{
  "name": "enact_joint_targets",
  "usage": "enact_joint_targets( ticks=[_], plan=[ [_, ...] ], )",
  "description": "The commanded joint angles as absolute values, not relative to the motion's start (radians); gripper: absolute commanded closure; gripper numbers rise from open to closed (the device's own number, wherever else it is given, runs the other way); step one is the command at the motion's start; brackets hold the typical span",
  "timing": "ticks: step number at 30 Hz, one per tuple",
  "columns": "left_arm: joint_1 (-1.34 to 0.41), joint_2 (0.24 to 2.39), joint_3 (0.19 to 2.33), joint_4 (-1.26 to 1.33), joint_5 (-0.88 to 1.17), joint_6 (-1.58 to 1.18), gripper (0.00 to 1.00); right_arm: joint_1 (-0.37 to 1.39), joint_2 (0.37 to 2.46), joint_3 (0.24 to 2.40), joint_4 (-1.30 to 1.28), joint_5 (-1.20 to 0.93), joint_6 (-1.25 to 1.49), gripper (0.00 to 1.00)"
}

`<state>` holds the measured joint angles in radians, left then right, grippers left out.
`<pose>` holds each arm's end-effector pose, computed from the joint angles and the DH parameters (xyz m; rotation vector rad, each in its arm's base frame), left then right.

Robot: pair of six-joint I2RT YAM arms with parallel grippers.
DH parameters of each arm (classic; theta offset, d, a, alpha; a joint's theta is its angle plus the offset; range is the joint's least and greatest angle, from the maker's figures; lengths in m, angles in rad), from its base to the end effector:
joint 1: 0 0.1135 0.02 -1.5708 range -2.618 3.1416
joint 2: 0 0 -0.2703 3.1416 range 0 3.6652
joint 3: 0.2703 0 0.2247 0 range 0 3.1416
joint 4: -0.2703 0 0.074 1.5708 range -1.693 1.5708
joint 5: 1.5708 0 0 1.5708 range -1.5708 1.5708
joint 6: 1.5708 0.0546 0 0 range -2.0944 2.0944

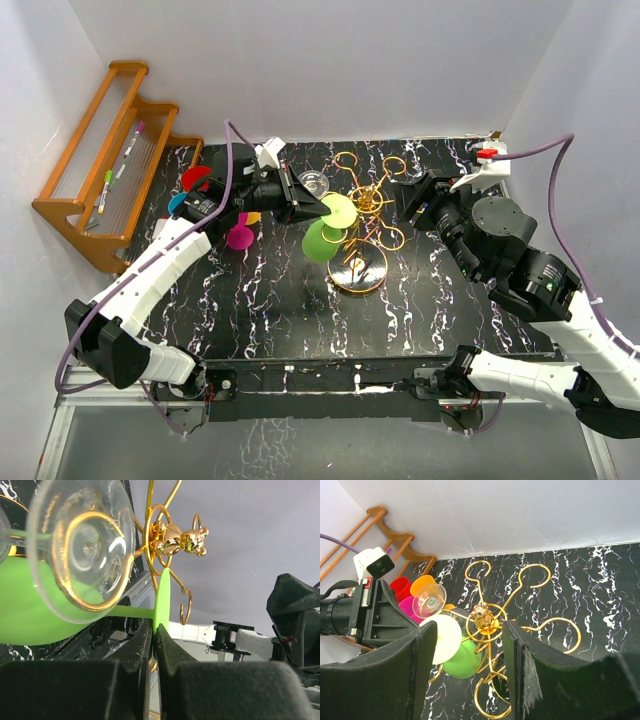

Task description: Take the wine glass off the wine glass rack

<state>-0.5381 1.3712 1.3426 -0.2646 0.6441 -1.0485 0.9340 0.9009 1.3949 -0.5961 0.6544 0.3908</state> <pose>0.2384 -0.1805 0.3982 -0.0267 2.1747 -1.6115 0.1047 0.0856 0.4689 0.0430 1.6715 0.4598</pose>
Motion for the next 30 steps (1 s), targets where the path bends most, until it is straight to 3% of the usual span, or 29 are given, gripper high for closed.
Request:
enact_joint_targets(
  ticks=[1, 17, 30],
  plan=[
    [-0.538, 1.317, 1.378, -0.283, 0.588, -1.037, 1.0, 0.932, 0.891, 1.393, -0.535, 0.653, 0.393, 0.44],
    [-0.538, 1.17, 1.338, -0.407, 0.47, -0.979, 1.0, 0.932, 0.928, 1.413, -0.541, 0.558, 0.383, 0.44],
    [-0.538, 0.933, 1.281, -0.618, 0.398, -0.866, 1.0, 0.932, 1.024, 1.464, -0.56, 0.109, 0.363, 0.43]
  ],
)
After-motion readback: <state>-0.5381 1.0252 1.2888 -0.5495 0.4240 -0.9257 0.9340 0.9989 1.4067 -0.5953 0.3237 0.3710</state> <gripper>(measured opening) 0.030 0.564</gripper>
